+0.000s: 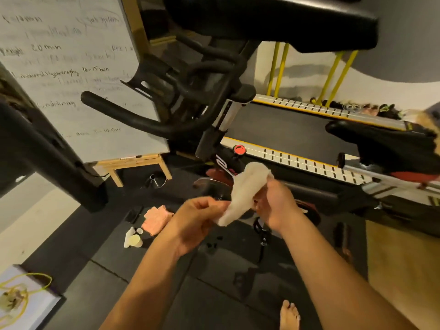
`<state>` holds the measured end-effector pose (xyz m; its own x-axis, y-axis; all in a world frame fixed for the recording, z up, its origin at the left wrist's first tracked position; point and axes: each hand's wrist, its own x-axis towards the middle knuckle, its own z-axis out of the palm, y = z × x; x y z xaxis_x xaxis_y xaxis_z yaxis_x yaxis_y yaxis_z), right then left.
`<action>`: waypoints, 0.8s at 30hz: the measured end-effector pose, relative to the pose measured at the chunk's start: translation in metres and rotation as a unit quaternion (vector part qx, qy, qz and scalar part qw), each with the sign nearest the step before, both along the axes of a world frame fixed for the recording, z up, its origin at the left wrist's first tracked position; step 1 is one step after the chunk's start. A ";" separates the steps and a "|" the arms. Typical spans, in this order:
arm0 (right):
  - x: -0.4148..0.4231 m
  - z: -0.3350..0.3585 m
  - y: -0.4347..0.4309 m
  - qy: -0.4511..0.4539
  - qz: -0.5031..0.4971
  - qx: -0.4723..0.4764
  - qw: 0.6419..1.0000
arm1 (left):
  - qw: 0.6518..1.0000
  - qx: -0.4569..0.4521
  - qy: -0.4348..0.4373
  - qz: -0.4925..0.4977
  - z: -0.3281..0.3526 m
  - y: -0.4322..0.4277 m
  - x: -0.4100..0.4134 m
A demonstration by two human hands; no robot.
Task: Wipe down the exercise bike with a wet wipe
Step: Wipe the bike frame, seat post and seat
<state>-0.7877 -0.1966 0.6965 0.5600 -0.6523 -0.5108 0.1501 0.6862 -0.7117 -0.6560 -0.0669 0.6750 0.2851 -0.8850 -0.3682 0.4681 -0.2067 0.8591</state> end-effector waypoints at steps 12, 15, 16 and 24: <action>-0.005 -0.003 0.054 0.059 0.013 0.078 0.995 | 0.985 0.052 -0.093 -0.139 0.013 0.025 0.021; -0.019 -0.013 0.058 0.001 0.064 0.104 0.993 | 0.985 0.063 -0.134 -0.093 0.011 0.017 0.022; -0.021 -0.016 0.059 0.002 0.067 0.080 0.994 | 0.983 0.063 -0.143 -0.091 0.010 0.015 0.024; -0.021 -0.044 0.032 0.173 -0.030 -0.099 0.979 | 0.965 0.074 -0.237 -0.088 -0.004 -0.012 0.028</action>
